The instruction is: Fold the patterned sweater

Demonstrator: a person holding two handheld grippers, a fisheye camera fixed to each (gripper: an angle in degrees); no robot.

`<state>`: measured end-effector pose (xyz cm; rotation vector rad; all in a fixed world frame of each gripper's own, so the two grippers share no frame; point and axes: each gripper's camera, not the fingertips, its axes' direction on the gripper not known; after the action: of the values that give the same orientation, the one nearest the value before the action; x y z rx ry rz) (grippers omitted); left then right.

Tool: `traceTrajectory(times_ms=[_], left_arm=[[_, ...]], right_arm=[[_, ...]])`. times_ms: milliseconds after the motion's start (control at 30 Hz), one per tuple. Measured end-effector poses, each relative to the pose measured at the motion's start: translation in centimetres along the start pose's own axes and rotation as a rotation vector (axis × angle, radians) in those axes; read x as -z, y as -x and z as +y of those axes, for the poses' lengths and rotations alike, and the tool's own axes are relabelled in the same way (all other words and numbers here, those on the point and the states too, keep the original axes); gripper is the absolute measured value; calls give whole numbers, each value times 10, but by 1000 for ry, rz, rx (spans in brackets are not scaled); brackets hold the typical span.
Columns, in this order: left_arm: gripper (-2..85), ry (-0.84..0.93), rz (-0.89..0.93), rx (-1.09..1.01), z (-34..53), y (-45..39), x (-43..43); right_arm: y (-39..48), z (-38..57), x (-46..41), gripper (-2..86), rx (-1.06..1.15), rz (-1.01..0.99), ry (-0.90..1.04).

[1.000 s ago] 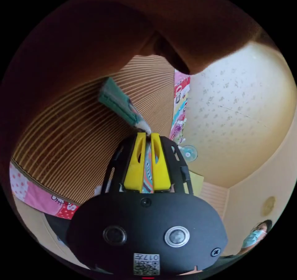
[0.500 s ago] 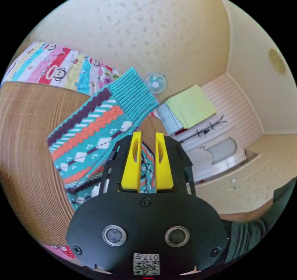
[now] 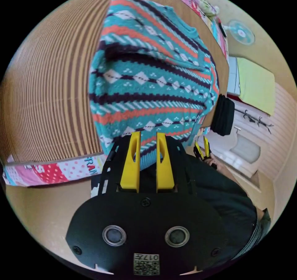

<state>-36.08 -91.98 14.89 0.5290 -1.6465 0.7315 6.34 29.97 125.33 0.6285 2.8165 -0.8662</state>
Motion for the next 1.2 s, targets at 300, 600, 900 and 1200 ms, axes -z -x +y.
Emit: traceTrajectory(times_ms=[300,600,900,1200], left_arm=[[81,-133,135,365,76,40,3],[77,-203,158,524,110,32,7],[77,-149,41,468,96,-14,6],[78,-105,-48,439,102,-50,-5]], right_arm=[[-2,-6,13,67,-95,118,-14],[169,32,99,23,564,263,337],[229,99,298,30,834,118,-410],[36,37,209,103,429,-180,-236]])
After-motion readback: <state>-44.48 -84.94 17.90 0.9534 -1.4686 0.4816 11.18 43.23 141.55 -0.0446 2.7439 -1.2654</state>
